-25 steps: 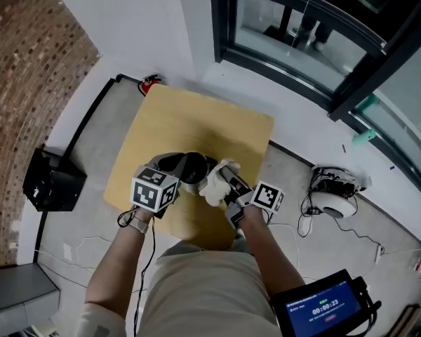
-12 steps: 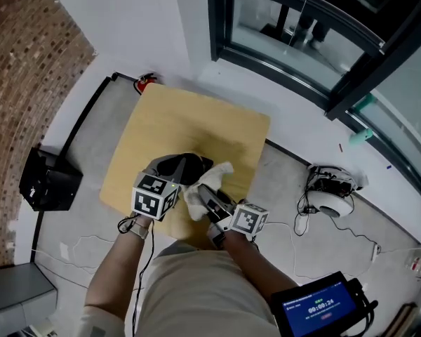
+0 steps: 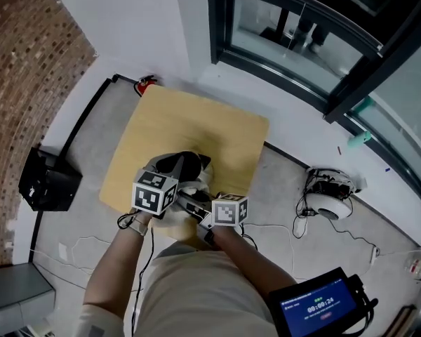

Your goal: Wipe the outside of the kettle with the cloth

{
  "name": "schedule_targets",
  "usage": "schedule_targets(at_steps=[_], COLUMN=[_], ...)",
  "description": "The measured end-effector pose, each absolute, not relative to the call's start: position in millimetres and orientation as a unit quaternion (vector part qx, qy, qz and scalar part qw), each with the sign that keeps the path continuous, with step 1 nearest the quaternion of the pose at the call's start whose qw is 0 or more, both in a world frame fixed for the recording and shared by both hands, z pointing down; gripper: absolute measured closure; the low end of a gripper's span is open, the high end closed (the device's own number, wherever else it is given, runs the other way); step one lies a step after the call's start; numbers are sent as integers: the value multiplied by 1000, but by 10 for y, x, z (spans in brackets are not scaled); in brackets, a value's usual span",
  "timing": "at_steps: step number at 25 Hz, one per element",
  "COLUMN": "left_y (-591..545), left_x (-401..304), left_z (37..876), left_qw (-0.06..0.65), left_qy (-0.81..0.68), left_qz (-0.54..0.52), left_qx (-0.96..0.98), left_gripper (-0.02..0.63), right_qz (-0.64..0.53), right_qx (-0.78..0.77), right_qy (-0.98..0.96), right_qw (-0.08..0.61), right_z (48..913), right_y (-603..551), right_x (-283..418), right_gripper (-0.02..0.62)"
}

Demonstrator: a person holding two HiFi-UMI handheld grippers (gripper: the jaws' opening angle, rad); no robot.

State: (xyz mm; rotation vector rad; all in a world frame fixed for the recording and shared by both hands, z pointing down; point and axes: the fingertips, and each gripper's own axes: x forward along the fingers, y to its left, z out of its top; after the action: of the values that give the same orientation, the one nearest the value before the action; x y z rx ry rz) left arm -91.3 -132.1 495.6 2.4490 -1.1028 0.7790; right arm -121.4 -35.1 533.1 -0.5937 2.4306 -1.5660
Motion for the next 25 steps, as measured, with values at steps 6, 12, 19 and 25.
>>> schedule_targets(at_steps=[6, 12, 19, 25], left_y=[-1292, -1301, -1321, -1373], left_x=[-858, -876, -967, -911], left_z=[4976, 4959, 4945, 5001], left_qw=[176, 171, 156, 168], left_qy=[-385, -385, -393, -385], left_qz=[275, 272, 272, 270], left_qx=[863, 865, 864, 866], left_gripper=[620, 620, 620, 620], right_qz=[-630, -604, -504, -558], right_qx=[-257, -308, -323, -396], right_qy=[731, 735, 787, 729], right_qw=[42, 10, 149, -23], right_z=[6164, 6414, 5587, 6588], right_y=[-156, -177, -615, -508], right_x=[-1038, -643, -372, -7], right_gripper=[495, 495, 495, 495])
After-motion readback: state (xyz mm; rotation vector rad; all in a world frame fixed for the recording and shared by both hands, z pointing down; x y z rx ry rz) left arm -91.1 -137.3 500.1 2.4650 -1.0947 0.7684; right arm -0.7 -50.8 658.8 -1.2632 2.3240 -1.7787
